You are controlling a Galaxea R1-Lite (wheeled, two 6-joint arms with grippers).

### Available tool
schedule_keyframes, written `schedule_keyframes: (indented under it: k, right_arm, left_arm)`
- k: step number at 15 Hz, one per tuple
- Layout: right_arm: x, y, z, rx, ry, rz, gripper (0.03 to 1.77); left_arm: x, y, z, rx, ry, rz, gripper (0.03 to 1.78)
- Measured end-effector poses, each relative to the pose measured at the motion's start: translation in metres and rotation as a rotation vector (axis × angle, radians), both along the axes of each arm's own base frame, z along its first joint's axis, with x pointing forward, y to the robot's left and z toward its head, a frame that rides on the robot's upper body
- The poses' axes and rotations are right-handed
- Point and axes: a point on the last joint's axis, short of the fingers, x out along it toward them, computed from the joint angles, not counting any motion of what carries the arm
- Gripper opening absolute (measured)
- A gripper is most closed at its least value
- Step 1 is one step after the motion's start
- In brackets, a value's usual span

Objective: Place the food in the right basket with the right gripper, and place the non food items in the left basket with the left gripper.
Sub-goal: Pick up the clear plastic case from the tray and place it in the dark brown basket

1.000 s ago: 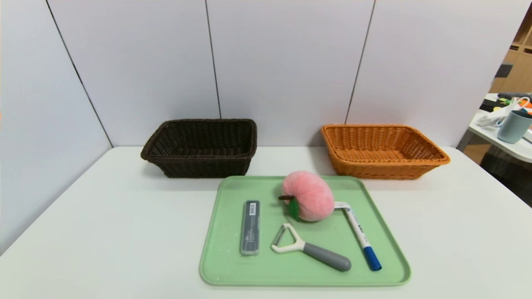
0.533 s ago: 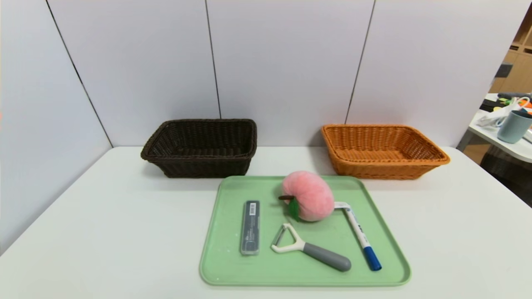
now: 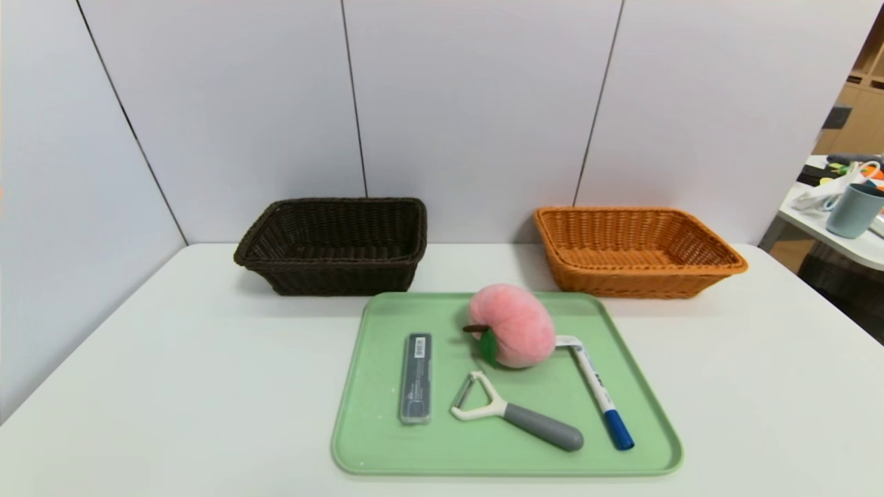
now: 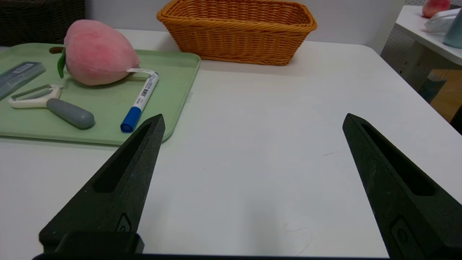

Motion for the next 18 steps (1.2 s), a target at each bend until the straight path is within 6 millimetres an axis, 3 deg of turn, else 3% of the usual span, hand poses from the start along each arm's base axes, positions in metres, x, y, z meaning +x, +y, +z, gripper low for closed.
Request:
schedule_keyframes:
  k: [3, 7, 11, 18]
  right_arm:
    - [0.0, 0.0, 0.023, 0.0, 0.03, 0.009, 1.7]
    - [0.02, 0.001, 0.053, 0.003, 0.136, 0.03, 1.7]
    - [0.06, 0.002, 0.083, 0.013, 0.29, 0.076, 1.7]
    - [0.133, 0.004, 0.12, 0.021, 0.534, 0.154, 1.7]
  left_arm:
    - [0.003, 0.0, 0.016, 0.0, 0.025, -0.002, 1.69]
    - [0.013, 0.0, 0.049, 0.0, 0.107, -0.004, 1.69]
    - [0.04, 0.0, 0.084, -0.001, 0.216, -0.006, 1.69]
    - [0.107, 0.0, 0.122, -0.003, 0.417, -0.02, 1.69]
